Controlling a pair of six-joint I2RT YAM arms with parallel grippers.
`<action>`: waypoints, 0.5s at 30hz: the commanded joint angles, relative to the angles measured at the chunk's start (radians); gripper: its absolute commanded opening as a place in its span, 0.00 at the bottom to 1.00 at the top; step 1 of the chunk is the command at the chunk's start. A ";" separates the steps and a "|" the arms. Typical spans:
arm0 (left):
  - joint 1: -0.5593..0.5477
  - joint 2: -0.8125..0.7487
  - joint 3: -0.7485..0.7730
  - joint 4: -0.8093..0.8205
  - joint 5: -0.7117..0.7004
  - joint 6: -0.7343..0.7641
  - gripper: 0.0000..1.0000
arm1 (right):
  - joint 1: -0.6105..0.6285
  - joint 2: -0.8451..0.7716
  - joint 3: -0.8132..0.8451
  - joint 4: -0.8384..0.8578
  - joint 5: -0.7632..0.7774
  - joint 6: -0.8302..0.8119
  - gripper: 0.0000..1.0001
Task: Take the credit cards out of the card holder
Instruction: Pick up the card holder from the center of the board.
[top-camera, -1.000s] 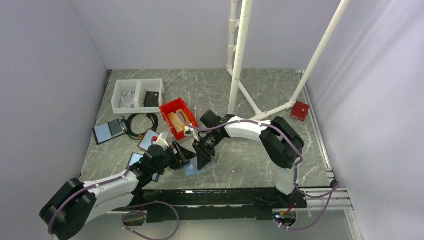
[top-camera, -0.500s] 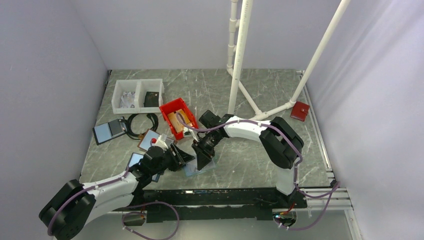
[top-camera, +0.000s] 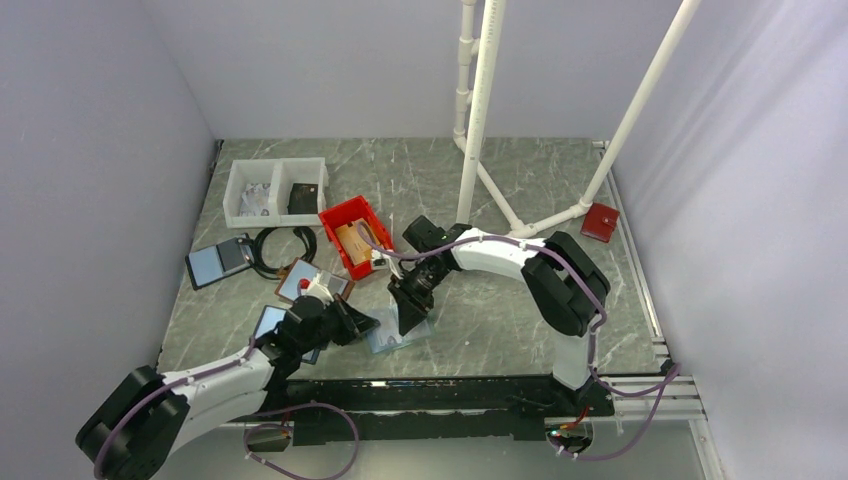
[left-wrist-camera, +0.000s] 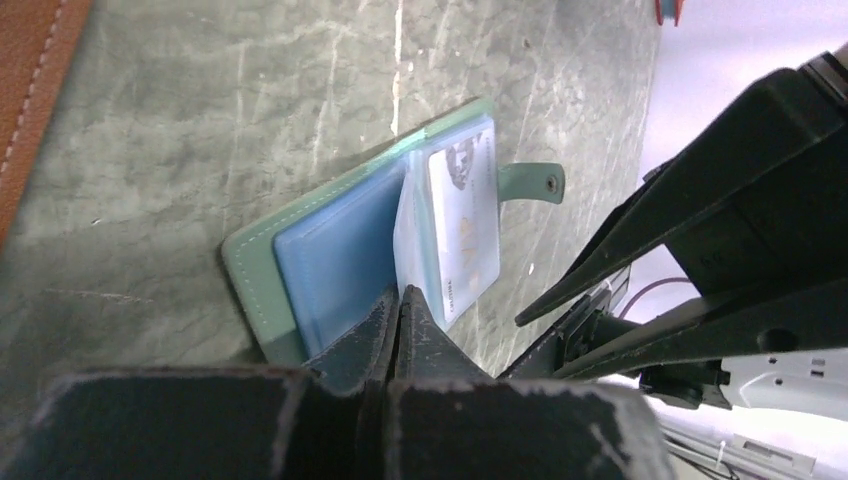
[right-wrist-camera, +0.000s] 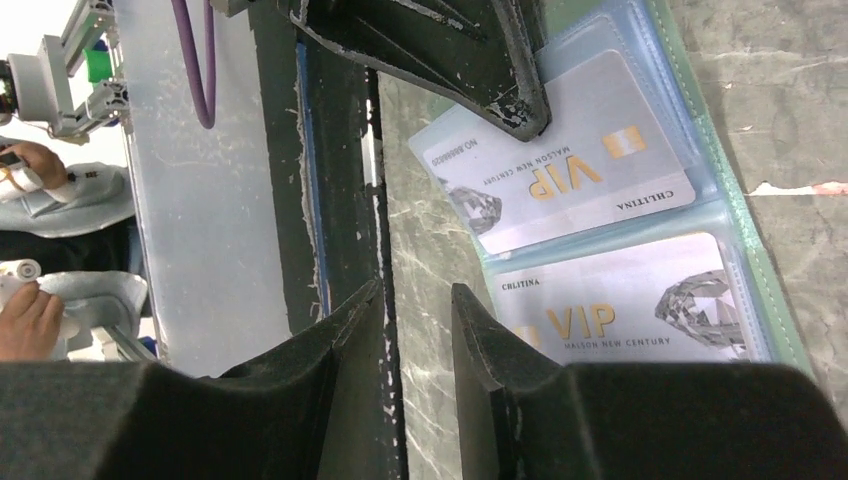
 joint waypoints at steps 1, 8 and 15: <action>0.006 -0.053 -0.023 0.128 0.056 0.152 0.00 | -0.016 -0.077 0.041 -0.022 -0.003 -0.045 0.34; 0.007 -0.228 -0.032 0.133 0.178 0.374 0.00 | -0.038 -0.118 0.062 -0.068 -0.016 -0.099 0.34; 0.007 -0.334 -0.022 0.137 0.212 0.395 0.00 | -0.071 -0.174 0.052 -0.060 0.007 -0.103 0.34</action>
